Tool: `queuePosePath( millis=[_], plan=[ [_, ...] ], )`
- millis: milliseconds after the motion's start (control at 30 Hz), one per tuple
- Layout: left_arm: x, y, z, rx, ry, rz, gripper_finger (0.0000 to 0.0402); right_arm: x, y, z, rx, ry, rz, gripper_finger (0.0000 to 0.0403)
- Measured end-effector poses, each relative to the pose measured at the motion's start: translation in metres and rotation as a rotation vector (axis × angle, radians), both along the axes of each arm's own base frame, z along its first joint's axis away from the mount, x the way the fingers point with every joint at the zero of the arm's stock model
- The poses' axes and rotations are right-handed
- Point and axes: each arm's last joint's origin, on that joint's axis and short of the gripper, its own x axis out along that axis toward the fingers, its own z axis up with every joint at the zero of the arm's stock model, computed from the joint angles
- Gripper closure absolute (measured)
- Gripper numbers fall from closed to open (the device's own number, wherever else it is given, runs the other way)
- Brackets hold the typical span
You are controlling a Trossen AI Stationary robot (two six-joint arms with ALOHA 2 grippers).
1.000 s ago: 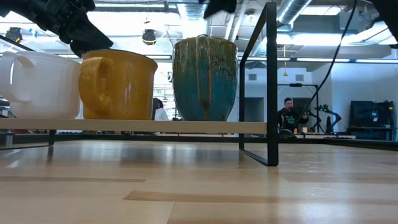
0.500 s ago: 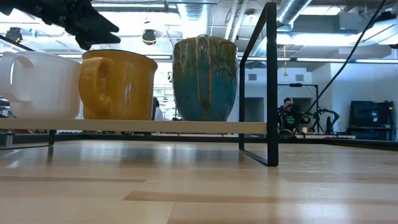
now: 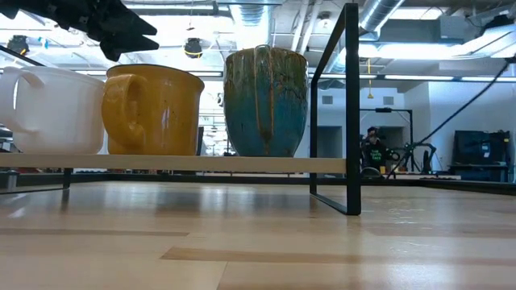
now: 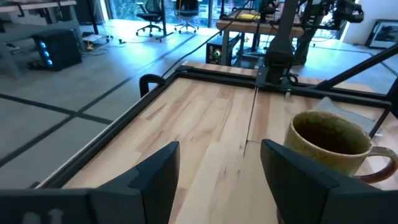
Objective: Stack small to large cups/mugs on shelf
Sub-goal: Return to Home Position
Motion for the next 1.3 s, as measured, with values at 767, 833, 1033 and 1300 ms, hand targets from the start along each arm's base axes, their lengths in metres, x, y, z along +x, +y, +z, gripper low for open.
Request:
queuePosePath(
  millis=[767,833,1033,1300],
  plan=[
    [-0.066,-0.002,0.012,0.051,-0.213,0.17,0.0186,-0.094,0.013,-0.158,0.079,-0.423,0.064,0.0136],
    [-0.071,-0.003,0.008,0.029,-0.193,0.172,0.0186,-0.1,0.013,-0.164,0.089,-0.449,0.062,0.0136],
    [-0.073,-0.002,-0.006,-0.015,-0.179,0.192,0.0186,-0.109,0.014,-0.187,0.113,-0.477,0.06,0.0136],
    [-0.057,0.0,-0.035,-0.015,-0.25,0.236,0.0186,-0.114,0.015,-0.218,0.106,-0.563,0.059,0.0136]
  ],
)
